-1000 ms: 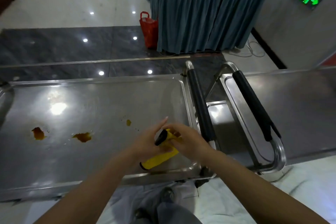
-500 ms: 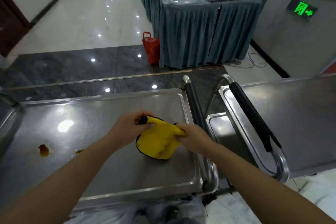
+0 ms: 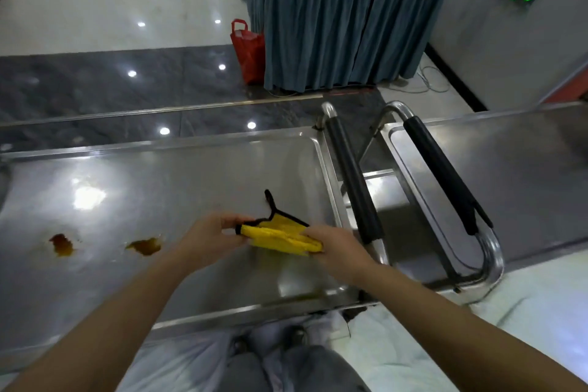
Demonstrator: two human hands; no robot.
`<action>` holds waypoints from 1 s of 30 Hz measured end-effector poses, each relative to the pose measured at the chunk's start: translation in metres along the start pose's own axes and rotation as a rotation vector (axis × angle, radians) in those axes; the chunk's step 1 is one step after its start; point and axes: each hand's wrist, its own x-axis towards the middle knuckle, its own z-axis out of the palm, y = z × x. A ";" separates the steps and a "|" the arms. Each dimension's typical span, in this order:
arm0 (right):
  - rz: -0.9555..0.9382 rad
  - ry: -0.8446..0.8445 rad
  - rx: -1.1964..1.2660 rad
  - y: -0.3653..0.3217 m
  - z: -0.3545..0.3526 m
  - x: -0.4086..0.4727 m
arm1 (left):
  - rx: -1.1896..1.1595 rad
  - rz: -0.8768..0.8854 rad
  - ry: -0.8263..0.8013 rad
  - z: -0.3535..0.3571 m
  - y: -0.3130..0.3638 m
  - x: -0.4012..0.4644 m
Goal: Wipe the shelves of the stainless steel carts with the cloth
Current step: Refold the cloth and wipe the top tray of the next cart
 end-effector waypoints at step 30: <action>0.040 -0.025 -0.488 0.052 0.102 0.084 | 0.679 -0.231 0.030 0.089 -0.127 -0.026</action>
